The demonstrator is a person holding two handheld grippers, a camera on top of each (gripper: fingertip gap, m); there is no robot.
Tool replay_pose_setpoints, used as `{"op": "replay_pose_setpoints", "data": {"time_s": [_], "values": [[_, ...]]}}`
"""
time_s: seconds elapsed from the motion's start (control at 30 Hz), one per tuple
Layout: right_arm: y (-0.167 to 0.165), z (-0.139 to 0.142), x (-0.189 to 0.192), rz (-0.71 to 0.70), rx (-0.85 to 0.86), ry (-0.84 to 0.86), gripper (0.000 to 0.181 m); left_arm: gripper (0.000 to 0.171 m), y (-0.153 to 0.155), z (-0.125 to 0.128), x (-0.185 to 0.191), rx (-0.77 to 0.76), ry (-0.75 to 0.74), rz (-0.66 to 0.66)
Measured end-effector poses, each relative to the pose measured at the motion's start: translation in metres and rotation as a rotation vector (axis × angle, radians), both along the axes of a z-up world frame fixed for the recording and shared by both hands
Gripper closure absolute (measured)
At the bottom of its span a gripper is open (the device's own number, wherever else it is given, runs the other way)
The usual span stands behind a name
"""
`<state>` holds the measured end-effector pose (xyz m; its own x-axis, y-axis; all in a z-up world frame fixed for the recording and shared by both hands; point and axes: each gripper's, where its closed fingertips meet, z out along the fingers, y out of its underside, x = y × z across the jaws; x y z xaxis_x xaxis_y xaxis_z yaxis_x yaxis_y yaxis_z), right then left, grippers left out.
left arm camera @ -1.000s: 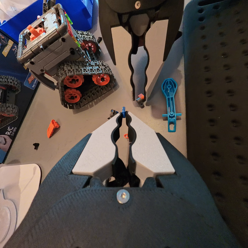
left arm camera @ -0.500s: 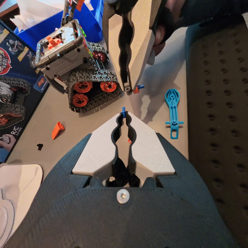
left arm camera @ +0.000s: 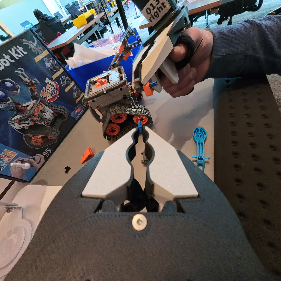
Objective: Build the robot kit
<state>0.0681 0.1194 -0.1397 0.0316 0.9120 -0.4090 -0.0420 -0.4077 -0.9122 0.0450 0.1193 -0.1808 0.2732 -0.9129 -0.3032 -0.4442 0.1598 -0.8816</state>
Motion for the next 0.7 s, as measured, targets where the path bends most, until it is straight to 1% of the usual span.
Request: {"op": "replay_pose_setpoints", "data": {"time_s": [0.2, 0.33, 0.53, 0.63, 0.7], "values": [[-0.001, 0.01, -0.013, 0.016, 0.044, -0.028, 0.175, 0.17, 0.001, 0.008, -0.01, 0.021, -0.012, 0.018], [0.002, 0.01, -0.022, 0.027, 0.097, -0.082, 0.175, 0.17, 0.004, 0.009, -0.026, 0.045, -0.007, 0.05], [0.008, 0.003, -0.042, 0.004, 0.307, -0.239, 0.174, 0.17, 0.008, 0.012, -0.044, 0.048, -0.046, 0.086], [0.009, 0.001, -0.052, -0.004, 0.436, -0.328, 0.174, 0.17, 0.012, 0.012, -0.048, 0.06, -0.036, 0.102], [0.012, -0.004, -0.056, -0.024, 0.536, -0.419, 0.175, 0.17, 0.015, 0.01, -0.051, 0.066, -0.016, 0.111]]}}
